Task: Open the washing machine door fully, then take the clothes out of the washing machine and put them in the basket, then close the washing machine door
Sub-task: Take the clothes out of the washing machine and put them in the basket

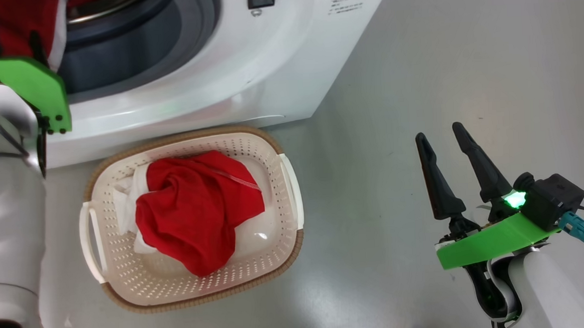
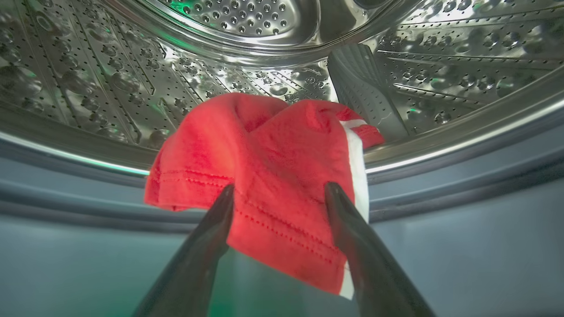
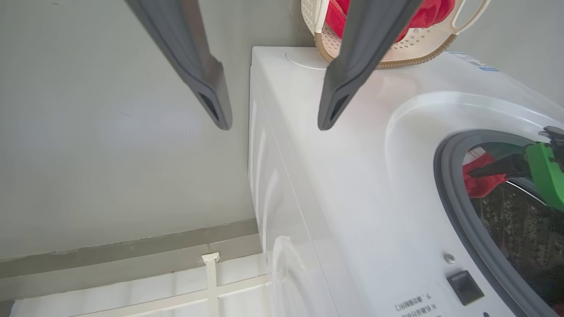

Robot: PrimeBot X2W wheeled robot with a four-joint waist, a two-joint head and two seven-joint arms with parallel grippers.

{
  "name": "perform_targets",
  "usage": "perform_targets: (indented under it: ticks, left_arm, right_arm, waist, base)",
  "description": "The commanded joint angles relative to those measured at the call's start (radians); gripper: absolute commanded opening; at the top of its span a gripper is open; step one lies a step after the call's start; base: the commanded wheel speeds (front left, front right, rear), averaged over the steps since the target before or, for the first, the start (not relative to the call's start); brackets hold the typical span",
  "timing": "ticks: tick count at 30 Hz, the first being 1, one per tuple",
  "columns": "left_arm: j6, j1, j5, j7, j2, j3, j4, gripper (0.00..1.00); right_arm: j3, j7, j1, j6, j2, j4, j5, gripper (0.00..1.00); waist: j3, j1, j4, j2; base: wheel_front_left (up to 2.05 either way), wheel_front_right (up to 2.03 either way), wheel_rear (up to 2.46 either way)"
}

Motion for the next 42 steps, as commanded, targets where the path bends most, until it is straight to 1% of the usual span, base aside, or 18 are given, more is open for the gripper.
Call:
perform_targets:
  ticks: [1,3,4,5,6,7,8,12,18,20,22,25,31,32,34,38,42]
  left_arm:
    - [0.005,-0.022,-0.003,-0.010,0.055,0.007,-0.007,1.00]
    - [0.002,-0.031,-0.004,-0.014,0.057,0.002,0.008,0.99]
    - [0.001,-0.034,-0.005,-0.016,0.057,0.000,0.014,0.69]
    - [0.001,-0.037,-0.006,-0.019,0.057,-0.002,0.019,0.43]
    - [-0.001,-0.039,-0.007,-0.022,0.058,-0.004,0.024,0.25]
    - [-0.003,-0.040,-0.009,-0.026,0.057,-0.005,0.028,0.04]
    - [-0.004,-0.040,-0.011,-0.031,0.057,-0.006,0.032,0.00]
    - [-0.019,-0.036,-0.027,-0.071,0.047,-0.005,0.040,0.00]
    - [-0.048,-0.011,-0.062,-0.157,0.017,0.005,0.040,0.00]
    - [-0.060,0.005,-0.075,-0.177,0.007,0.010,0.029,0.00]
    - [-0.081,0.028,-0.094,-0.190,-0.005,0.019,0.006,0.00]
    - [-0.086,0.057,-0.107,-0.195,-0.011,0.027,-0.028,0.00]
    - [-0.109,0.201,-0.138,-0.197,-0.032,0.054,-0.269,0.00]
    - [-0.114,0.256,-0.143,-0.197,-0.040,0.064,-0.350,0.00]
    - [-0.117,0.309,-0.146,-0.197,-0.050,0.074,-0.432,0.00]
    - [-0.123,0.400,-0.149,-0.197,-0.067,0.096,-0.577,0.00]
    - [-0.127,0.470,-0.152,-0.197,-0.084,0.120,-0.690,0.00]
  right_arm:
    - [0.027,-0.006,-0.014,0.005,0.002,-0.026,0.005,1.00]
    - [0.029,-0.006,-0.017,0.005,0.002,-0.026,0.007,1.00]
    - [0.029,-0.006,-0.018,0.005,0.002,-0.026,0.008,1.00]
    - [0.029,-0.006,-0.019,0.005,0.002,-0.026,0.009,1.00]
    - [0.029,-0.006,-0.020,0.005,0.002,-0.026,0.009,1.00]
    - [0.028,-0.006,-0.020,0.005,0.002,-0.026,0.010,1.00]
    - [0.027,-0.006,-0.020,0.005,0.002,-0.027,0.010,1.00]
    - [0.022,-0.006,-0.018,0.005,0.002,-0.029,0.007,1.00]
    - [0.020,-0.006,-0.010,0.005,0.002,-0.023,-0.004,1.00]
    - [0.020,-0.006,-0.006,0.005,0.002,-0.021,-0.007,1.00]
    - [0.021,-0.006,-0.003,0.005,0.002,-0.019,-0.011,1.00]
    - [0.022,-0.006,0.002,0.005,0.002,-0.018,-0.016,1.00]
    - [0.018,-0.006,0.018,0.005,0.002,-0.016,-0.032,1.00]
    - [0.016,-0.006,0.023,0.005,0.002,-0.015,-0.038,1.00]
    - [0.012,-0.006,0.029,0.005,0.002,-0.015,-0.043,1.00]
    - [0.007,-0.006,0.039,0.005,0.002,-0.014,-0.051,1.00]
    - [0.003,-0.006,0.046,0.005,0.002,-0.012,-0.055,1.00]
  waist:
    - [0.007,0.0000,-0.008,0.0000]
    - [0.009,0.0000,-0.011,0.0000]
    - [0.010,0.0000,-0.012,0.0000]
    - [0.011,0.0000,-0.012,0.0000]
    - [0.012,0.0000,-0.013,0.0000]
    - [0.012,0.0000,-0.014,0.0000]
    - [0.012,0.0000,-0.013,0.0000]
    - [0.008,0.0000,-0.008,0.0000]
    - [-0.016,0.0000,0.013,0.0000]
    - [-0.027,0.0000,0.020,0.0000]
    - [-0.037,0.0000,0.028,0.0000]
    - [-0.049,0.0000,0.036,0.0000]
    - [-0.078,0.0000,0.060,0.0000]
    - [-0.086,0.0000,0.067,0.0000]
    - [-0.094,0.0000,0.074,0.0000]
    - [-0.106,0.0000,0.085,0.0000]
    - [-0.117,0.0000,0.094,0.0000]
  base:
    - [0.00,0.00,0.00]
    - [0.00,0.00,0.00]
    - [0.00,0.00,0.00]
    - [0.00,0.00,0.00]
    - [0.00,0.00,0.00]
    - [0.00,0.00,0.00]
    - [0.00,0.00,0.00]
    - [0.00,0.00,0.00]
    - [0.00,0.00,0.00]
    - [0.00,0.00,0.00]
    - [0.00,0.00,0.00]
    - [0.00,0.00,0.00]
    - [0.00,0.00,0.00]
    - [0.00,0.00,0.00]
    - [0.00,0.00,0.00]
    - [0.00,0.00,0.00]
    - [0.00,0.00,0.00]
